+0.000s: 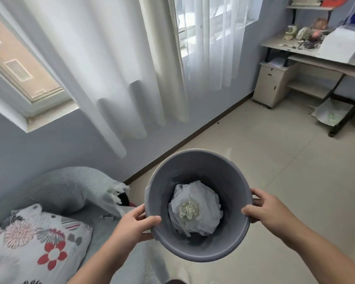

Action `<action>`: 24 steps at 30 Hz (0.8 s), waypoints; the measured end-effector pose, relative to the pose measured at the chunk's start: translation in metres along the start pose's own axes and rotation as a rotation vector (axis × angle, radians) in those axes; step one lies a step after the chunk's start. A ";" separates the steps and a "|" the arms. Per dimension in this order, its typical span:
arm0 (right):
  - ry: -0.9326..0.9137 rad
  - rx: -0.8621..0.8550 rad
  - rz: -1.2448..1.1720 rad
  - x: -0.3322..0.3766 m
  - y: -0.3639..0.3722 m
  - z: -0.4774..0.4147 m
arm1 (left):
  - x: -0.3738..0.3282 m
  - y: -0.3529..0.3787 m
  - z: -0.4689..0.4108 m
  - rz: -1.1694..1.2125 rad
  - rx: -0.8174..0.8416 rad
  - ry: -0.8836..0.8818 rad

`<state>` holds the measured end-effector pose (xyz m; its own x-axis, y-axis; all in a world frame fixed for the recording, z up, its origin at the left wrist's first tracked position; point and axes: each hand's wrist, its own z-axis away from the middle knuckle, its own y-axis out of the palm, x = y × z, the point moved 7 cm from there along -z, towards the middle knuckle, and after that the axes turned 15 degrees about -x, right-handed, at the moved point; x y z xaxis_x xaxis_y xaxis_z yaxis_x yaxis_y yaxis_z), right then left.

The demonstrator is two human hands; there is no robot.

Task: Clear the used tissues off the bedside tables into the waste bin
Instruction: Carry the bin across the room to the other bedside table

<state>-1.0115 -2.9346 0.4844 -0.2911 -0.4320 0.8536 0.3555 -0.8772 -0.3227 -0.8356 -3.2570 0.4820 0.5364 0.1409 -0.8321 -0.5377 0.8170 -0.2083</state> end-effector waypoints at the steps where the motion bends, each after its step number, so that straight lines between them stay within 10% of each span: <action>1: -0.002 -0.012 -0.004 0.006 -0.003 -0.013 | -0.010 0.006 -0.016 -0.008 0.019 0.008; 24: 0.307 -0.709 -0.307 0.018 -0.167 -0.217 | -0.267 0.360 -0.323 -0.434 0.679 0.161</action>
<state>-1.2686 -2.8416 0.4651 -0.5502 -0.1001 0.8290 -0.3934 -0.8446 -0.3631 -1.3826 -3.1813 0.4635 0.4784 -0.3050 -0.8235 0.2341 0.9481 -0.2152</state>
